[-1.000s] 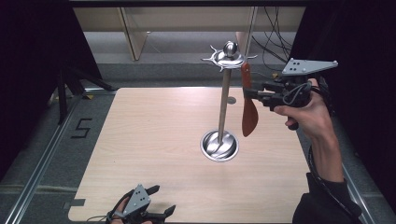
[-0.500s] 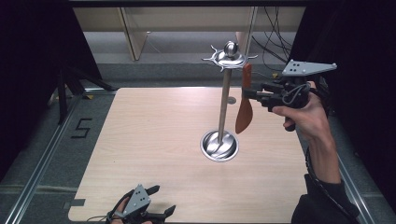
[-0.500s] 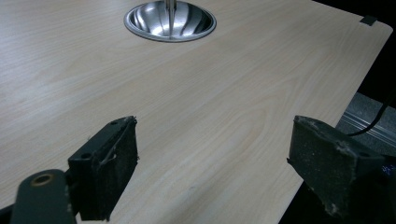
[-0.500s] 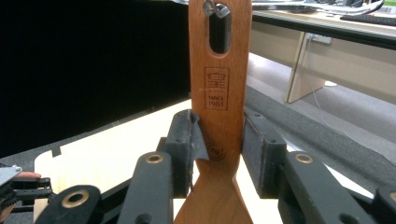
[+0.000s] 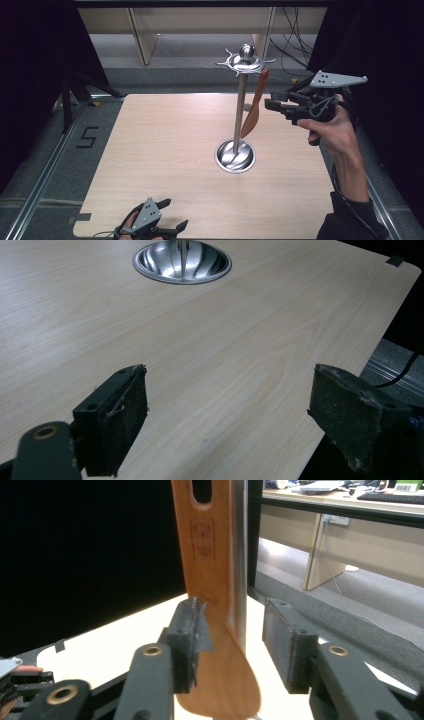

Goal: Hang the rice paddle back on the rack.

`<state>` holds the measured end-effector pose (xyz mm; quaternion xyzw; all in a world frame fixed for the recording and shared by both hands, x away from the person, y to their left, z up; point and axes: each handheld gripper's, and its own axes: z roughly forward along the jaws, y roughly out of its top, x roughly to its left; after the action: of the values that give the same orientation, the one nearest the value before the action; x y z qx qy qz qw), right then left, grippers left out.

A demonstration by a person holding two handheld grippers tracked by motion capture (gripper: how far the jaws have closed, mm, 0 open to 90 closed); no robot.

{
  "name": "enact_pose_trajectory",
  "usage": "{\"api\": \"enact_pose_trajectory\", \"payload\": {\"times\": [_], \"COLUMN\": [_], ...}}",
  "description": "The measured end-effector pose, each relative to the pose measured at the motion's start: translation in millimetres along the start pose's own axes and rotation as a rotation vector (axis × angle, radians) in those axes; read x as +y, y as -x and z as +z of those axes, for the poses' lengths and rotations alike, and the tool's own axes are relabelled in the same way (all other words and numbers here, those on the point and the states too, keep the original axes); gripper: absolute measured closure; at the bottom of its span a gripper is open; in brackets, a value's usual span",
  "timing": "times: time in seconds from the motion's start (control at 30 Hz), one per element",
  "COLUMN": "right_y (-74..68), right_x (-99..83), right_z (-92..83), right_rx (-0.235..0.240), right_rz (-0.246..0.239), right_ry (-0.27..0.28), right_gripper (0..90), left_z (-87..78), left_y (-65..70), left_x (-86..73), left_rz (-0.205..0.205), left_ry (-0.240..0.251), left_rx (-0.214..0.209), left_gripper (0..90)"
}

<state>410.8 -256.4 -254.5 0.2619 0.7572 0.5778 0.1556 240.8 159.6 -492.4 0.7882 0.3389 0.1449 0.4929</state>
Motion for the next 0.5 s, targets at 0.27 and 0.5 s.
{"api": "enact_pose_trajectory", "payload": {"times": [0.27,0.5], "right_y": [-3.7,-6.7], "right_x": [-18.9,-46.2], "right_z": [-16.6,-18.8], "right_rx": [0.013,-0.003], "right_rz": [0.002,0.011], "right_ry": [0.012,-0.023], "right_gripper": [46.8,44.4], "left_z": [0.5,-0.1], "left_y": [0.4,0.5], "left_x": [0.0,0.2], "left_rz": [-0.007,-0.002], "left_ry": [0.004,-0.003], "left_rx": [-0.001,0.006], "left_gripper": [14.9,14.9]}}
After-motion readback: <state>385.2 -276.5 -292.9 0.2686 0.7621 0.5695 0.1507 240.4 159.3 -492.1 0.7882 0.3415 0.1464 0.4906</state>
